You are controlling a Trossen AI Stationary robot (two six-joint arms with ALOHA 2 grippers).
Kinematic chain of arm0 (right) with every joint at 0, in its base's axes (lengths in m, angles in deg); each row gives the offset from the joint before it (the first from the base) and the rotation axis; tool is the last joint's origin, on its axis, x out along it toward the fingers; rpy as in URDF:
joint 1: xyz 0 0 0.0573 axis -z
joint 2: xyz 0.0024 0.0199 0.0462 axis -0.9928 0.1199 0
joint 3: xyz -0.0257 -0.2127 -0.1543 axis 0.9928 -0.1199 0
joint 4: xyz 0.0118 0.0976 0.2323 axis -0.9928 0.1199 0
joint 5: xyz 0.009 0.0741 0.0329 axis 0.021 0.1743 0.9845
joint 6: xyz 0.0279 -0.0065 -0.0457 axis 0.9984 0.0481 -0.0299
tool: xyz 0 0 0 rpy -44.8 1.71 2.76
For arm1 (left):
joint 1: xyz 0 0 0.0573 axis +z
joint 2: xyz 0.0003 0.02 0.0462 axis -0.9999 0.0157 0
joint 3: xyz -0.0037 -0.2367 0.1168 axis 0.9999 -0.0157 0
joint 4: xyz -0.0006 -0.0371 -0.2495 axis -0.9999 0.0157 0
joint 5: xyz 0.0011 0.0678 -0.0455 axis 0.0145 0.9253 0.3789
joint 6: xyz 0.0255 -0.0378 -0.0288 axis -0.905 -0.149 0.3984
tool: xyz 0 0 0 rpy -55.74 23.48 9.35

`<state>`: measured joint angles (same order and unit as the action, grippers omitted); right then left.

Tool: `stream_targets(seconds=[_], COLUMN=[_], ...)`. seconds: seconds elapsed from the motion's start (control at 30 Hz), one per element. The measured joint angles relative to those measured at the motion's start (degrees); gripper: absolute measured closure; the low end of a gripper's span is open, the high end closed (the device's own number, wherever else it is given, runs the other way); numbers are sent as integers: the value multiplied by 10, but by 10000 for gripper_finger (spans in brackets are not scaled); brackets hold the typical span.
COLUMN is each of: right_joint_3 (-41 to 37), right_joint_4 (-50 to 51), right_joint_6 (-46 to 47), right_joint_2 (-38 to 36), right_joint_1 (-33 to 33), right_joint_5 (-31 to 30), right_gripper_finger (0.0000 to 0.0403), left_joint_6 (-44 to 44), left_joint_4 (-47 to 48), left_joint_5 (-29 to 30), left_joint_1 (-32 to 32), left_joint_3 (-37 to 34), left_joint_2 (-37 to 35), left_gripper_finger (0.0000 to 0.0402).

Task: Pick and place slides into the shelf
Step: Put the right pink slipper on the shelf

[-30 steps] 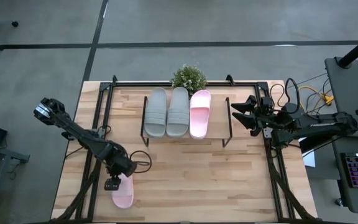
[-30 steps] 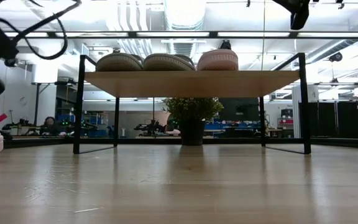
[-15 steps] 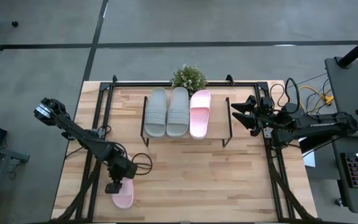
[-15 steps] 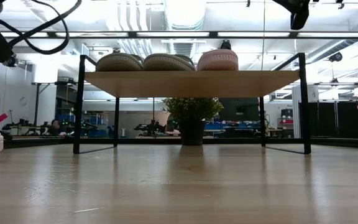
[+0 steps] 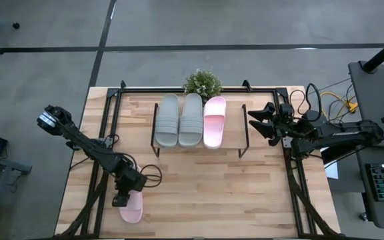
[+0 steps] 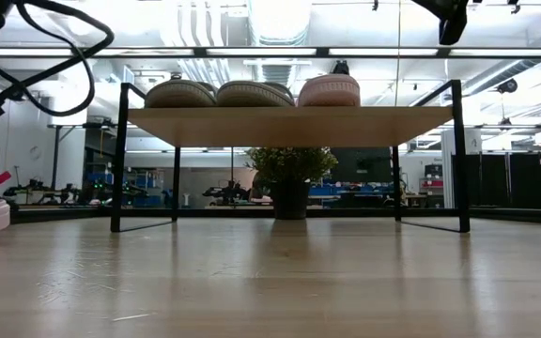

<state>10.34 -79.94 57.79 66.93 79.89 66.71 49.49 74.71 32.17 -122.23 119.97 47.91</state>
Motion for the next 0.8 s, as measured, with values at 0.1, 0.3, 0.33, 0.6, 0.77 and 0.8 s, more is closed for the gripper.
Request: stream_targets(seconds=[0.1, 0.3, 0.33, 0.6, 0.77, 0.8], right_joint_3=[0, 0, 0, 0, 0, 0], right_joint_4=[0, 0, 0, 0, 0, 0], right_joint_6=[0, 0, 0, -1, -2, -2], right_joint_2=[0, 0, 0, 0, 0, 0], right_joint_1=[0, 0, 0, 0, 0, 0], right_joint_5=[0, 0, 0, 0, 0, 0], right_gripper_finger=[161, 161, 161, 161, 161, 161], left_joint_6=[-1, -9, -10, 16, 52, 66], left_joint_4=[-8, -12, -12, -12, -21, -29], left_joint_5=[-16, -56, -59, -121, -105, -102], left_joint_1=[0, 0, 0, 0, 0, 0], left_joint_3=[-6, -8, -9, 11, 49, 56], left_joint_2=[-1, -1, -1, -34, -79, -90], left_gripper_finger=[333, 395, 395, 400, 400, 401])
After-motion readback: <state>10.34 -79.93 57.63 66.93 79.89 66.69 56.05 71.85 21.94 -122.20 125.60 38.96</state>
